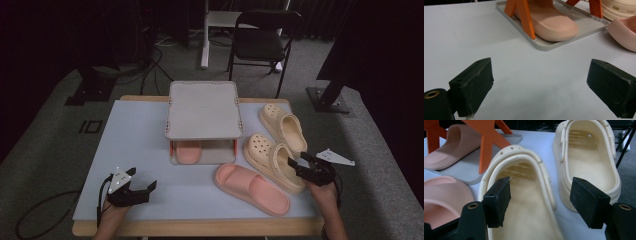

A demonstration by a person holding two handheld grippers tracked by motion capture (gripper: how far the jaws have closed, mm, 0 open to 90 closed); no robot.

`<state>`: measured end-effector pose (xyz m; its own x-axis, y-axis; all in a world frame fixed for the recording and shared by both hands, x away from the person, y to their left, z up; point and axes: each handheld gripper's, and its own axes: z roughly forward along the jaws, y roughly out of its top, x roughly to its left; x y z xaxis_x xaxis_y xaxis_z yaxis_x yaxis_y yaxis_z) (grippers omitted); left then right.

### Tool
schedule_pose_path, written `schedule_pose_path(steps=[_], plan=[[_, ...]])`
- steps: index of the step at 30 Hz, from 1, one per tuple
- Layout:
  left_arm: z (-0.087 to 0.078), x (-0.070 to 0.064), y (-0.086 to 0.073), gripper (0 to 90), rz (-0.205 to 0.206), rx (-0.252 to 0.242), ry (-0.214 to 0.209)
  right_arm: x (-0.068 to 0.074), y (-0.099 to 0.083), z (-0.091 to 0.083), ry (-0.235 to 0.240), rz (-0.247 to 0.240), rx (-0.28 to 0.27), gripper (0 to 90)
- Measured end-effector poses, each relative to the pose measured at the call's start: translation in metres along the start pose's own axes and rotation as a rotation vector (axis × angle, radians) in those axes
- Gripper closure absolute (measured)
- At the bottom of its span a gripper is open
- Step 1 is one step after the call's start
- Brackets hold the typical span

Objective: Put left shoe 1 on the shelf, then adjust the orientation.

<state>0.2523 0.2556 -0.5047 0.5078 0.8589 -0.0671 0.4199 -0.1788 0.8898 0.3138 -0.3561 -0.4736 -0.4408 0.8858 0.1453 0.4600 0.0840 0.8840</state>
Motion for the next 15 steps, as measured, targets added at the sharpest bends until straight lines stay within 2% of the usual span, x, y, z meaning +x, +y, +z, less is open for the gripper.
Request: schedule_pose_path(steps=[7, 9, 10, 12, 15], plan=[[-0.008, 0.005, -0.008, 6.8, -0.003, -0.016, -0.011, -0.015, 0.007, 0.012, 0.028, -0.02, 0.048, 43.8], [-0.008, 0.004, -0.009, 6.8, 0.0, -0.019, -0.015, -0.016, 0.008, 0.013, 0.037, -0.023, 0.054, 44.0], [-0.008, 0.004, -0.009, 6.8, 0.004, -0.017, -0.016, -0.018, 0.008, 0.019, 0.039, -0.038, 0.074, 49.5], [-0.008, 0.004, -0.008, 6.7, 0.012, -0.015, -0.015, -0.019, 0.009, 0.023, 0.04, -0.067, 0.099, 51.4], [-0.008, 0.004, -0.008, 6.8, 0.009, -0.016, -0.015, -0.02, 0.01, 0.03, 0.066, -0.079, 0.127, 55.1]])
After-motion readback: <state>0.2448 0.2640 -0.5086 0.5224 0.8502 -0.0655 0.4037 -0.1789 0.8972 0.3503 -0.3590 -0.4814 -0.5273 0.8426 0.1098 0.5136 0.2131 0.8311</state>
